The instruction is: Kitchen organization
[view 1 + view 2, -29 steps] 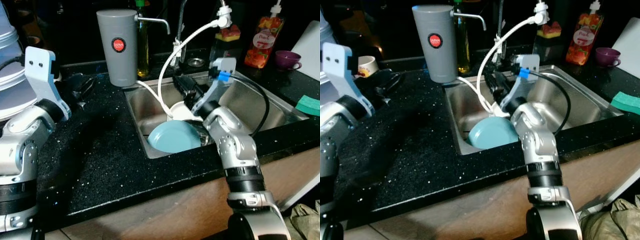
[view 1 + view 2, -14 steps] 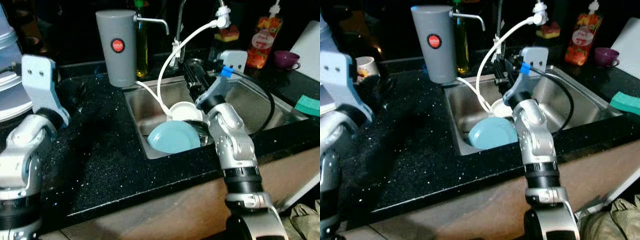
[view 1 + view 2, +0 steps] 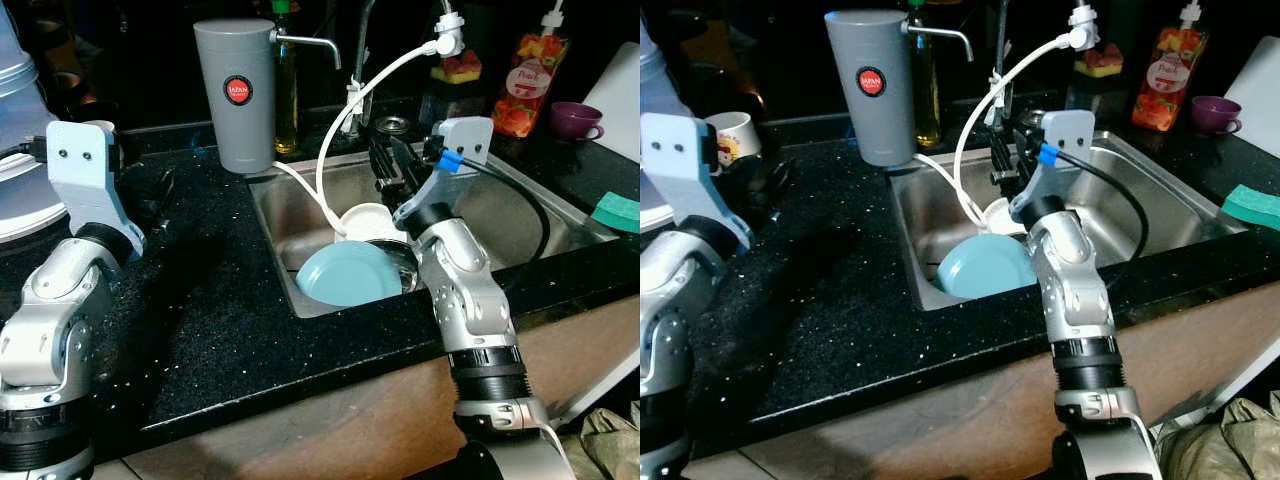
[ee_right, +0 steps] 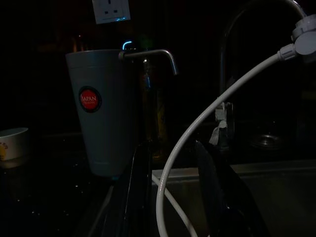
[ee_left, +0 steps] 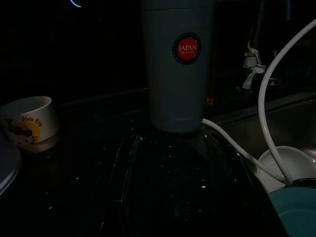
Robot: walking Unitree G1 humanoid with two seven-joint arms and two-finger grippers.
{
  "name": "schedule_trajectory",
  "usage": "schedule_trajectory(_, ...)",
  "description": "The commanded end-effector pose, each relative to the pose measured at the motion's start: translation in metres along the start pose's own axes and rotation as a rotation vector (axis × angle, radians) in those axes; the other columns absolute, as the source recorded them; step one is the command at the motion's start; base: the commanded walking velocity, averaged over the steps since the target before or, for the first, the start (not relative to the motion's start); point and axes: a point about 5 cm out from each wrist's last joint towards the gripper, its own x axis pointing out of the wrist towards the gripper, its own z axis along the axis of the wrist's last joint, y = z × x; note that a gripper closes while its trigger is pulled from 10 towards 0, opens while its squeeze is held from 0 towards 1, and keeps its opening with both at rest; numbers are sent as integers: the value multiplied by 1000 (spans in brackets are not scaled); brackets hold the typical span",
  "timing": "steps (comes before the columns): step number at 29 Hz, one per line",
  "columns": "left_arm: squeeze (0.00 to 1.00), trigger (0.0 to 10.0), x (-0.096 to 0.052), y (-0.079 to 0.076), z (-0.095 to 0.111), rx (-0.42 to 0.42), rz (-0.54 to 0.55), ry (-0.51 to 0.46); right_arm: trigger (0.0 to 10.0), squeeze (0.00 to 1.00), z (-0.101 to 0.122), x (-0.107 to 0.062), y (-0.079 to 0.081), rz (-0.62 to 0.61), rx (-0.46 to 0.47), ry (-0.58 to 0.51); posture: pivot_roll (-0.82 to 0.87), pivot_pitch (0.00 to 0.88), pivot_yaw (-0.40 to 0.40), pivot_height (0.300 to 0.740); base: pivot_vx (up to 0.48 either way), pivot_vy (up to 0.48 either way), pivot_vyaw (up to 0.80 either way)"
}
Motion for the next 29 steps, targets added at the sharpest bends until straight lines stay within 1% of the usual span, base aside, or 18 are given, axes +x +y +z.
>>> schedule_trajectory(1, 0, 10000, -4, -2, -1, -12, 8, 3, 10000, 0, -1, 0, 7, 21, 4, 3, 32, 73, -21, 740, 0, 0, 0)
schedule_trajectory(7, 0, 10000, -5, -7, -4, -26, 1, 14, 10000, 0, -3, 0, 12, 39, 6, 11, 33, 78, -21, 740, -41, 0, 0)
schedule_trajectory(29, 0, 10000, -6, -10, -5, -31, -5, 26, 10000, 0, -5, 0, 15, 65, 1, 27, 29, 74, -21, 740, -320, 0, 0)
